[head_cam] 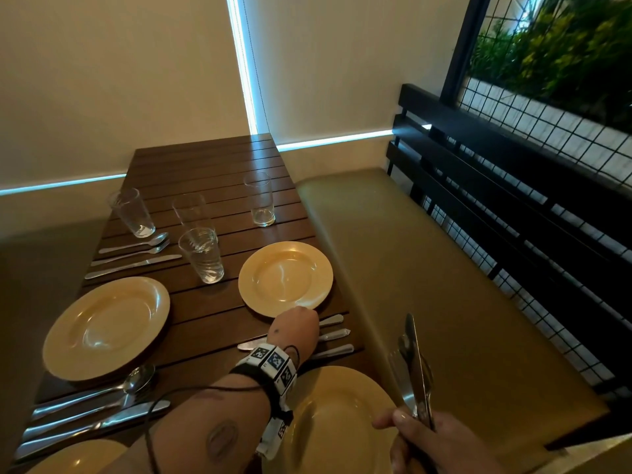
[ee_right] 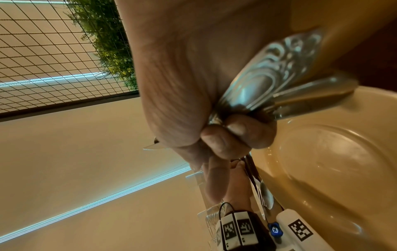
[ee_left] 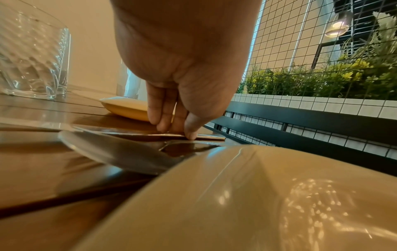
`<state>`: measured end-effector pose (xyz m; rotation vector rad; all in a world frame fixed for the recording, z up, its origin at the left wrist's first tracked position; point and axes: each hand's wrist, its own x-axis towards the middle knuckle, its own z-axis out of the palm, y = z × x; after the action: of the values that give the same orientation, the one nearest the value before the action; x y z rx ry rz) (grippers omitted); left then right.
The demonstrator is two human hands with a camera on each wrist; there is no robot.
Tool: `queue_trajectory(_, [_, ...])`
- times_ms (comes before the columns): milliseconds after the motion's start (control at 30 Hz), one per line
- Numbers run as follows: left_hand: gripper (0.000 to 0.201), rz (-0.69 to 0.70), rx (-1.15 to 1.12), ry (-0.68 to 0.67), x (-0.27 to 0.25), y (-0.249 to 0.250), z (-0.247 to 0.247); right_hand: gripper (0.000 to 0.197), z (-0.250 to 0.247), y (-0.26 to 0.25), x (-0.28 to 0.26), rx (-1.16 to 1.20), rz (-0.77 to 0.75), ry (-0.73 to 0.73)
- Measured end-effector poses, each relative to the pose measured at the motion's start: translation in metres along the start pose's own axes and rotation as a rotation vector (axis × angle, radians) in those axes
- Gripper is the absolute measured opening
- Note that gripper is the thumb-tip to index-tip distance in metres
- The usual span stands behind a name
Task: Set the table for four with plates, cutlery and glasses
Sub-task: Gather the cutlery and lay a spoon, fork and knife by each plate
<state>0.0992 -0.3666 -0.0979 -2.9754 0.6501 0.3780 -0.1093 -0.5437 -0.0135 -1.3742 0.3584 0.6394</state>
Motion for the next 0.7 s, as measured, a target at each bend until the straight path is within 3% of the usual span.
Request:
queue_trajectory(267, [0.024,0.009,-0.010,-0.015,0.0001,-0.0022,0.0005,0.078,0.0003,0.0046,0.0041,-0.011,-0.040,0.006])
queue_trajectory(467, [0.025,0.014,-0.014,-0.024,0.0001,-0.0025,0.0007,0.045,0.0047,0.0007,-0.0003,0.033,-0.025,0.025])
queue_trajectory(533, [0.025,0.017,-0.015,-0.020,-0.0007,-0.0026,0.0002,0.042,0.0040,0.0013,-0.0006,0.045,-0.018,0.034])
queue_trajectory(700, [0.025,0.022,-0.011,-0.025,-0.0026,-0.0027,-0.0006,0.075,0.0025,0.0036,0.0009,0.022,-0.034,0.003])
